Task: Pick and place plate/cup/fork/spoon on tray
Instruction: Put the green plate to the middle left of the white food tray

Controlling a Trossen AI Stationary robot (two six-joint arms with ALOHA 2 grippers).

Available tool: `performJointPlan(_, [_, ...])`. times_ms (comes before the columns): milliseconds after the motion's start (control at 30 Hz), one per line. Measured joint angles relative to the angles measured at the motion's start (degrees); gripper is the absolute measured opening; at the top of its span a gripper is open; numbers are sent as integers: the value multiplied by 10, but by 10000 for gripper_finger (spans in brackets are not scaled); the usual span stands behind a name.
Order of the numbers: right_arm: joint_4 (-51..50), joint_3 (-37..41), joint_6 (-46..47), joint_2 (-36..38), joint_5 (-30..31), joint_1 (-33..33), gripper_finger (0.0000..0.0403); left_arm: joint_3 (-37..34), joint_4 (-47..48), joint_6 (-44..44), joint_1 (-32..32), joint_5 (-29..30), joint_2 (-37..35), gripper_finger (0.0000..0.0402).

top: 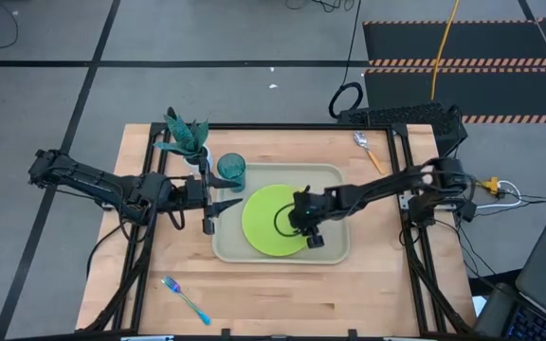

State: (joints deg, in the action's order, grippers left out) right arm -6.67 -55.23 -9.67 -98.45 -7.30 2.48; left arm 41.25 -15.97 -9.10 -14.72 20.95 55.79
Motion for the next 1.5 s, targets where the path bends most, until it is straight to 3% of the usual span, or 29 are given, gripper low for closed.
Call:
performJointPlan(567, [69,6,1,-25,0,-9,130,0,8,-6,0,0,0,172])
performJointPlan(1500, [97,9,-5,-50,0,-27,130,0,25,-13,0,2,0,172])
